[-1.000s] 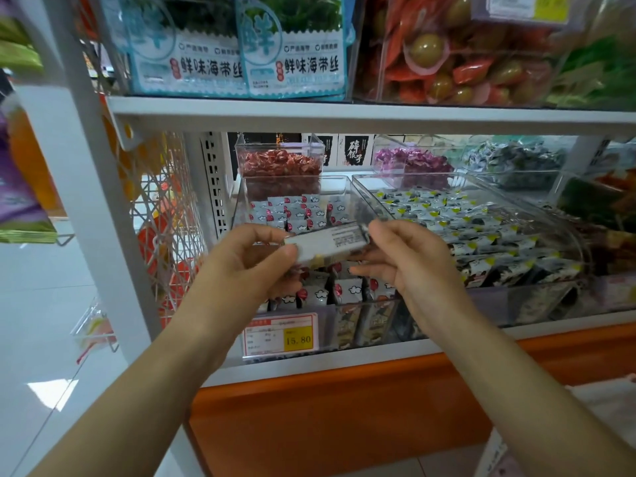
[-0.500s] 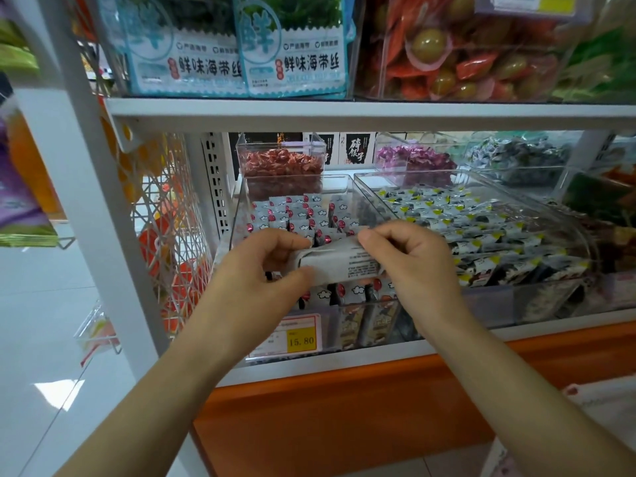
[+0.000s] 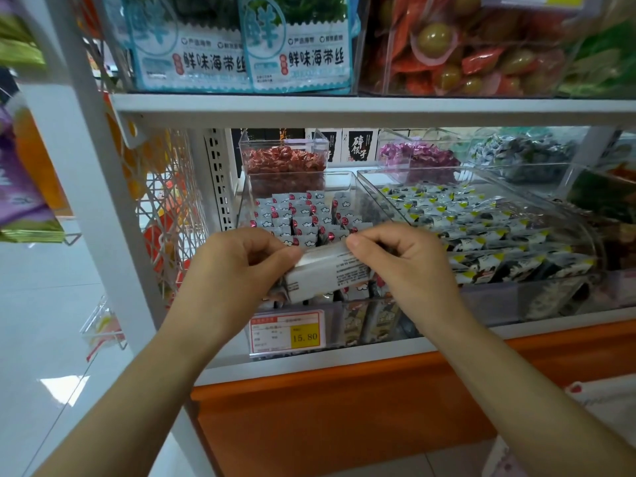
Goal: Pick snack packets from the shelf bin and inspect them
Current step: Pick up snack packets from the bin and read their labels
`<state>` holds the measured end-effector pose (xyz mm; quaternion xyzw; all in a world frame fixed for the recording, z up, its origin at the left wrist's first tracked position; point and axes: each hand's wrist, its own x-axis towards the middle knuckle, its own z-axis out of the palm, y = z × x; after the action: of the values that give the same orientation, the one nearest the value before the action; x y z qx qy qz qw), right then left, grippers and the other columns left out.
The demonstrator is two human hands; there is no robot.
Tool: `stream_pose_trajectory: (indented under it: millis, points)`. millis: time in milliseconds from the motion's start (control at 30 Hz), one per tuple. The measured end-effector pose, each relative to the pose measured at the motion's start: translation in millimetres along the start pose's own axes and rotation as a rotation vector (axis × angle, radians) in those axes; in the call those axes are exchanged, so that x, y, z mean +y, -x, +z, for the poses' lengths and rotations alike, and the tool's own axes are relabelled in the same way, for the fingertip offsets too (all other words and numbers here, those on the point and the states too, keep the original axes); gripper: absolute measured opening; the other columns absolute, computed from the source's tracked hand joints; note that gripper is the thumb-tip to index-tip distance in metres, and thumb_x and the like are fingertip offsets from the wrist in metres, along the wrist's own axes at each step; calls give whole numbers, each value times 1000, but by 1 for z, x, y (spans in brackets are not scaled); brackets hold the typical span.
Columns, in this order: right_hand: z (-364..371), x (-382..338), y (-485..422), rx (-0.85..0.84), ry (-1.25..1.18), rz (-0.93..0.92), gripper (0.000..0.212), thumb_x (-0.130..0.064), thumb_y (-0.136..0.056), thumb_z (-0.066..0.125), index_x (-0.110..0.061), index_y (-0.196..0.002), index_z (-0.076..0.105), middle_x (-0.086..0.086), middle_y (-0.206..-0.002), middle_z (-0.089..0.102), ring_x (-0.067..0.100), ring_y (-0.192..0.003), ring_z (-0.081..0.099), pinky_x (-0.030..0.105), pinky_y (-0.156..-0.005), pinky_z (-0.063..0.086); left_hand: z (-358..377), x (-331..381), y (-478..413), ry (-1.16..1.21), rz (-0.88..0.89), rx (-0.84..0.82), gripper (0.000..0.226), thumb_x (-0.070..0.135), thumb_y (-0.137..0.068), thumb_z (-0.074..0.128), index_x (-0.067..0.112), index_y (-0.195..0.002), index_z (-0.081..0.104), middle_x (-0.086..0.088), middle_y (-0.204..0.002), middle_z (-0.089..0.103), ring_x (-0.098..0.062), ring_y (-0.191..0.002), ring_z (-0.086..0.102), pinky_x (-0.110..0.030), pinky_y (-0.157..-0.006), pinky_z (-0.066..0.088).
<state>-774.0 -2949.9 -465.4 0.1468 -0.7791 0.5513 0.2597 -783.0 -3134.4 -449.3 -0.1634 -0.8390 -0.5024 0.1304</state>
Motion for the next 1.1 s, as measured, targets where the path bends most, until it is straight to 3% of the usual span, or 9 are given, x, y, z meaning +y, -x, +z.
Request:
stream_pose_trajectory:
  millis: [100, 233, 333, 433, 600, 667, 767, 900, 1100]
  points:
    - [-1, 2, -1, 75, -8, 63, 21, -19, -89, 61, -16, -71, 72, 1, -63, 68, 11, -55, 63, 24, -50, 52, 4, -1, 2, 2, 15, -72, 13, 39, -80, 60, 28, -81, 65, 9, -72, 68, 0, -67, 64, -13, -57, 52]
    - [-3, 4, -3, 128, -186, 212, 20, -21, -92, 55, -15, -83, 71, 4, -77, 72, 13, -64, 70, 23, -52, 56, 12, -6, 3, -96, 46, -95, 32, 33, -83, 63, 26, -114, 61, 13, -94, 67, 3, -81, 63, -12, -67, 52]
    - [-2, 6, -2, 31, -381, 254, 31, -30, -84, 59, -14, -109, 67, -2, -94, 72, 13, -83, 70, 23, -68, 57, 14, -7, 1, -17, 34, -36, 11, 27, -89, 57, 28, -98, 63, 7, -85, 69, 0, -74, 64, -20, -63, 54]
    - [-1, 6, -3, -71, -173, 176, 51, -20, -83, 65, -21, -132, 52, -11, -113, 66, 4, -85, 67, 17, -72, 54, 16, -5, -1, 87, -21, -24, 13, 23, -93, 52, 23, -94, 64, 5, -85, 69, 0, -74, 66, -26, -67, 57]
    - [-5, 6, -34, 29, -47, 169, 20, -10, -85, 65, -9, -105, 67, 2, -84, 69, 0, -54, 60, 16, -50, 52, 21, 3, -19, 35, 26, 38, 18, 33, -97, 39, 32, -91, 57, -9, -94, 65, -23, -81, 62, -44, -74, 52]
    - [-6, 8, -55, 73, 36, 177, 9, -12, -86, 65, -8, -93, 64, 7, -86, 68, 6, -56, 62, 23, -50, 55, 29, 0, -42, -141, 15, 23, 26, 33, -99, 36, 20, -111, 55, -16, -111, 60, -30, -97, 58, -42, -82, 46]
    - [-3, 17, -92, 105, 143, 162, 22, -13, -86, 66, 2, -98, 56, 17, -96, 65, 10, -55, 64, 32, -56, 58, 43, -14, -92, -393, -49, -73, 39, 31, -100, 34, 8, -130, 43, -17, -123, 54, -33, -108, 54, -43, -93, 43]
    - [7, 32, -135, 80, 259, 167, 27, -16, -85, 68, 4, -100, 57, 21, -100, 63, 31, -85, 66, 50, -75, 55, 56, -38, -151, -585, -205, -207, 56, 46, -96, 34, 9, -139, 32, -21, -135, 45, -38, -119, 48, -50, -100, 40]
    - [17, 54, -169, 86, 202, 200, 36, -16, -78, 75, 3, -102, 56, 17, -101, 64, 24, -81, 66, 32, -63, 59, 66, -69, -183, -695, -308, -237, 78, 66, -88, 23, 7, -138, 34, -24, -136, 40, -37, -124, 43, -49, -104, 37]
